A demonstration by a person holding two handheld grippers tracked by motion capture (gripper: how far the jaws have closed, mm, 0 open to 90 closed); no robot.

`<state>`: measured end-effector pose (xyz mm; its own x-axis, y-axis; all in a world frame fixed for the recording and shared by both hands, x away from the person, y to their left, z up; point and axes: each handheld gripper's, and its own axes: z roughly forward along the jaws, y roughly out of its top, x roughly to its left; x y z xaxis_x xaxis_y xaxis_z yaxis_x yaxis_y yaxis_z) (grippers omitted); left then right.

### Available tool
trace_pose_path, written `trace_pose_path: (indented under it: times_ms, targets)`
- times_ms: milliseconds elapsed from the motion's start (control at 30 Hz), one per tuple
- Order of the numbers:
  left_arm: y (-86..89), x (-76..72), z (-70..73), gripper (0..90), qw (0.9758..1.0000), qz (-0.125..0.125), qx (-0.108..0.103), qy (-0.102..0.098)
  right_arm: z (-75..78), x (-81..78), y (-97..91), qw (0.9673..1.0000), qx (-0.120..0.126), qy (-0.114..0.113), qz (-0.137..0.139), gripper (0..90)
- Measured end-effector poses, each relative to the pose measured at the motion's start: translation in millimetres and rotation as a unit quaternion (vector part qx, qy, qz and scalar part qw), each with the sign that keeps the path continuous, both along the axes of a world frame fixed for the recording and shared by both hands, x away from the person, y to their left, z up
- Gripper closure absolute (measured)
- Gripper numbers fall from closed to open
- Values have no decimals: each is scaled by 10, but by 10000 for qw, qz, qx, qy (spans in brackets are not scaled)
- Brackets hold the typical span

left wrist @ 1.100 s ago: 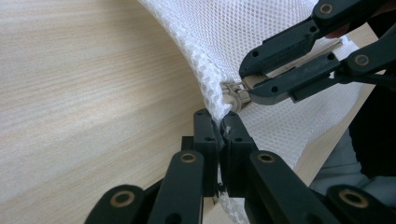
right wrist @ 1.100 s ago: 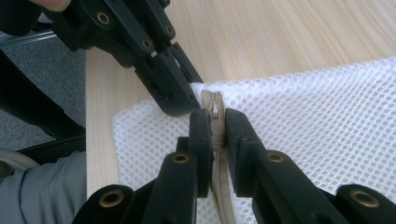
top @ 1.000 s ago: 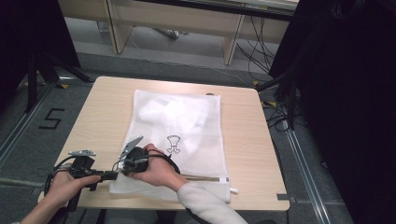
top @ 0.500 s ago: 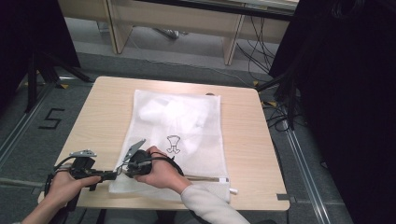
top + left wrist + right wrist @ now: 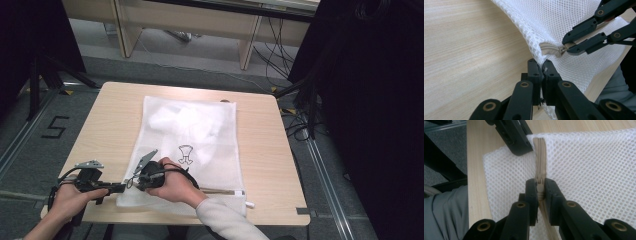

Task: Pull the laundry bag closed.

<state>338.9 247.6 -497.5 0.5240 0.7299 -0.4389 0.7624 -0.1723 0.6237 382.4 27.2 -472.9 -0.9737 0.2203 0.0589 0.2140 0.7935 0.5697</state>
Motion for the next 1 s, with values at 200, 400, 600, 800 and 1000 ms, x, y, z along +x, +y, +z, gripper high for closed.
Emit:
trace_pose_path:
  times_ms: [200, 400, 600, 800, 1000]
  targets:
    - [5, -1, -4, 860, 10000, 35, 42, 35, -8, -14, -22, 10000, -53, -29, 19, 826]
    - [8, 1, -5, 860, 10000, 50, 34, 42, -16, -6, -59, 9999, -113, -69, 63, 826]
    - [7, 1, -4, 861, 10000, 28, 37, 45, -26, -6, -131, 9998, -149, 116, -41, 826]
    - [5, 1, -5, 861, 10000, 33, 5, 55, -15, -23, -153, 9999, -109, 99, -70, 826]
    - [7, 2, -5, 861, 10000, 35, 20, 61, -12, -12, -177, 9999, -154, 47, -31, 826]
